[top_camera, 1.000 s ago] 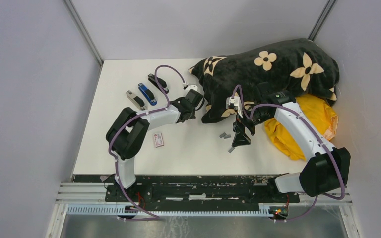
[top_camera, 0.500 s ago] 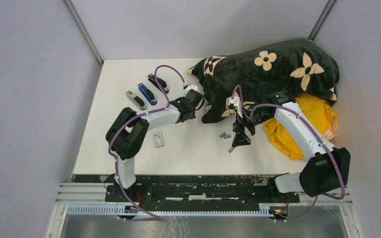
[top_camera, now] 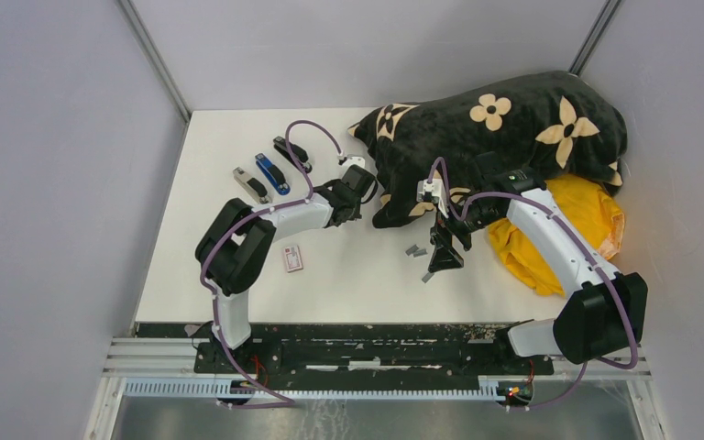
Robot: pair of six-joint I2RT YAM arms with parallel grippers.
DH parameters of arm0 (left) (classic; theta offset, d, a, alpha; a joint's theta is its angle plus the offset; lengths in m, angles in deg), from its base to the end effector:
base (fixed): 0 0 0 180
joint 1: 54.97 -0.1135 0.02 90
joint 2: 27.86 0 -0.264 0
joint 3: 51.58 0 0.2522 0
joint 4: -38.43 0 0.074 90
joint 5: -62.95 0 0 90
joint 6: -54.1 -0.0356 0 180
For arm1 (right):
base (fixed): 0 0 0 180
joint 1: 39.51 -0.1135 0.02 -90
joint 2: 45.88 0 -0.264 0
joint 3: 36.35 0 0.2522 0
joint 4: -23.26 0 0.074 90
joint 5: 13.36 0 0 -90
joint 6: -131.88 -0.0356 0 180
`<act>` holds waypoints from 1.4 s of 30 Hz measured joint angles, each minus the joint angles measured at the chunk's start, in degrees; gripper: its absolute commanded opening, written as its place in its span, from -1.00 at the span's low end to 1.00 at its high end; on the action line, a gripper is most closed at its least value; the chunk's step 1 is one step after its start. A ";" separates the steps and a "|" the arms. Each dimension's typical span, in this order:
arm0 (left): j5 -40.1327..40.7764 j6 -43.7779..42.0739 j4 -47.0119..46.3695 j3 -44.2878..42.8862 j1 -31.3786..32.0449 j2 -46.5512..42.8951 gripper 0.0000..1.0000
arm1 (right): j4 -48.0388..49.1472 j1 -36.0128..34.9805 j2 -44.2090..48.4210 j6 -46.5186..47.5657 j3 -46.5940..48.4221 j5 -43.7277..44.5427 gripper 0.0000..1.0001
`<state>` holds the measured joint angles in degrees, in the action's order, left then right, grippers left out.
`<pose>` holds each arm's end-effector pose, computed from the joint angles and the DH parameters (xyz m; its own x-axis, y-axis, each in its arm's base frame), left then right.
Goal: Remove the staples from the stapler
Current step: Adjust the staple in the staple box.
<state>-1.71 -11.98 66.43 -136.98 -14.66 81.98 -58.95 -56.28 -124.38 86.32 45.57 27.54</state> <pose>0.3179 -0.2497 0.1733 -0.7090 0.1209 -0.6948 0.1075 0.9922 0.0630 0.2201 0.0944 0.2918 -0.4398 -0.6113 -0.6579 -0.8929 0.2192 0.3933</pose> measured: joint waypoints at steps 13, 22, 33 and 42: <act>1.46 0.00 -0.63 2.23 -0.09 -1.75 -0.94 | -0.02 0.00 0.00 0.00 0.13 -0.04 0.90; 0.94 -0.02 -1.88 2.73 -0.11 -2.73 -0.47 | -0.02 0.00 0.00 0.00 0.17 -0.20 0.90; -0.39 0.00 -2.45 2.71 -0.11 -2.45 -0.46 | -0.02 0.00 0.00 0.02 0.20 -0.20 0.90; -1.11 0.00 -2.60 2.32 -0.48 0.22 -0.49 | -0.04 0.00 0.00 0.02 0.20 -0.20 0.90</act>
<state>-2.82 -11.98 63.83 -134.66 -15.14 82.20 -58.99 -56.28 -124.38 86.34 45.77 27.34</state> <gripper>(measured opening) 0.262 0.949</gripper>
